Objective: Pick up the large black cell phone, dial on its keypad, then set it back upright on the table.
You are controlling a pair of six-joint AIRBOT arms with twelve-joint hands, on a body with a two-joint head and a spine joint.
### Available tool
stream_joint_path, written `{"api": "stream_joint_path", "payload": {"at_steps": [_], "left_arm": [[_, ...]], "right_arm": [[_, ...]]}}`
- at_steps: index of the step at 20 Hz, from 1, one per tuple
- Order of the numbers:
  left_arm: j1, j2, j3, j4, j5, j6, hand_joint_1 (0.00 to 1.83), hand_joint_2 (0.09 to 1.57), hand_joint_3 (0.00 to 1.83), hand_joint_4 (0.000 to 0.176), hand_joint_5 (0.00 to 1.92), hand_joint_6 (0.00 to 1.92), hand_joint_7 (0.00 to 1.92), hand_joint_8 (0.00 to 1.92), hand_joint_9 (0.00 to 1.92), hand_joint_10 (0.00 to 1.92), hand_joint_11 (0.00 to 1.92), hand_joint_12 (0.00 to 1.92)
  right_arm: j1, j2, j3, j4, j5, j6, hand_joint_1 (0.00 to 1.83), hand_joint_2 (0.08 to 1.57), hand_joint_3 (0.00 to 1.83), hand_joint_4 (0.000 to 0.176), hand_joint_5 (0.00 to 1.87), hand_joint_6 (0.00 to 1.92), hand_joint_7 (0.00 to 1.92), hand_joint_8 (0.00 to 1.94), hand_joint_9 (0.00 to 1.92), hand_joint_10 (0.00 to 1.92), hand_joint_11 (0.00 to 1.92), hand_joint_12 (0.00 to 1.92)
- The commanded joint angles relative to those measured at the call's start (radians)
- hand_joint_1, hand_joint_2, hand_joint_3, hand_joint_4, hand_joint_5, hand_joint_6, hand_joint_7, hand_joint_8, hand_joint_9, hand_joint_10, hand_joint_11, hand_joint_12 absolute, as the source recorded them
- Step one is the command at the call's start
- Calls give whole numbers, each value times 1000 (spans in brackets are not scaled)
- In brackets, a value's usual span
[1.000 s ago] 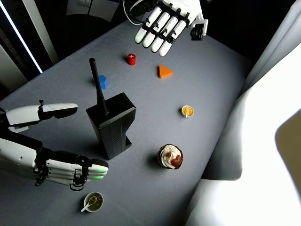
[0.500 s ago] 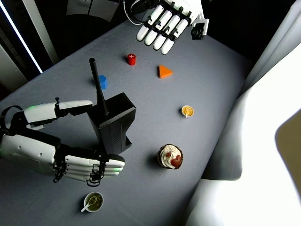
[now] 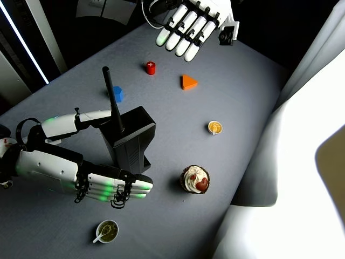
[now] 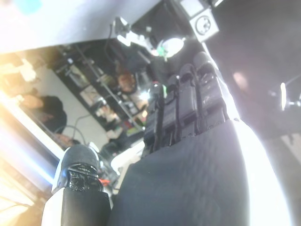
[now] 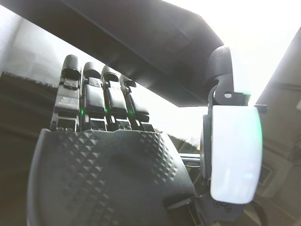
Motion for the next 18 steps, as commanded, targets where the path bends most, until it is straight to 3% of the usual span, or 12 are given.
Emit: {"api": "stream_joint_path", "payload": {"at_steps": [1, 4, 9, 11, 12, 13, 14, 15, 17, 18], "left_arm": [[-28, 7, 1, -104, -64, -6, 39, 1158, 0, 0, 167, 3, 120, 3, 82, 2, 0, 275], [-34, 6, 3, -104, -65, -6, 10, 1162, 1, 0, 165, 0, 114, 1, 78, 1, 0, 250], [-52, 6, 1, -104, -62, -10, 26, 1163, 0, 0, 176, 2, 123, 2, 85, 2, 0, 275], [-53, 6, 3, -100, -67, -11, 15, 1172, 2, 0, 156, 0, 110, 1, 71, 0, 0, 250], [-54, 5, 6, -95, -72, -12, 15, 1172, 2, 0, 156, 0, 110, 1, 71, 0, 0, 250], [-53, 4, 9, -94, -74, -18, 5, 1170, 1, 0, 145, 2, 99, 2, 58, 1, 0, 216], [-53, 4, 9, -94, -74, -24, 5, 1170, 1, 0, 145, 2, 99, 2, 58, 1, 0, 216], [-53, 4, 7, -94, -73, -28, 5, 1172, 0, 0, 141, 1, 92, 0, 54, 1, 0, 194], [-53, 4, 6, -94, -65, -30, 23, 1166, 0, 0, 161, 4, 109, 2, 75, 4, 0, 261], [-51, 4, 3, -92, -68, -33, 4, 1169, 1, 0, 144, 1, 92, 1, 57, 0, 0, 215]], "right_arm": [[12, 5, 6, -24, 124, 10, 769, 1044, 10, 0, 243, 11, 244, 10, 254, 14, 0, 784], [22, -7, 24, -23, 126, 10, 838, 1091, 4, 0, 332, 3, 347, 2, 341, 4, 0, 969], [40, -23, 63, -23, 117, 10, 983, 1074, 0, 0, 407, 6, 444, 9, 439, 14, 33, 1029], [46, -28, 75, -23, 112, 10, 1131, 1114, 2, 0, 565, 14, 615, 12, 638, 36, 237, 1047], [49, -31, 78, -24, 110, 10, 1131, 1114, 2, 0, 565, 14, 615, 12, 638, 36, 237, 1047], [52, -32, 79, -24, 108, 10, 1341, 1129, 0, 0, 796, 809, 913, 825, 972, 945, 740, 990], [54, -33, 79, -24, 107, 10, 1341, 1129, 0, 0, 796, 809, 913, 825, 972, 945, 740, 990], [56, -33, 79, -25, 107, 10, 1372, 1132, 0, 0, 899, 877, 916, 1104, 926, 1279, 896, 1195], [61, -32, 82, -31, 103, 10, 1374, 1127, 0, 0, 948, 815, 923, 1115, 912, 1305, 896, 1253], [64, -31, 86, -35, 101, 10, 1271, 1123, 0, 0, 1013, 763, 947, 1205, 967, 1160, 947, 1281]]}}
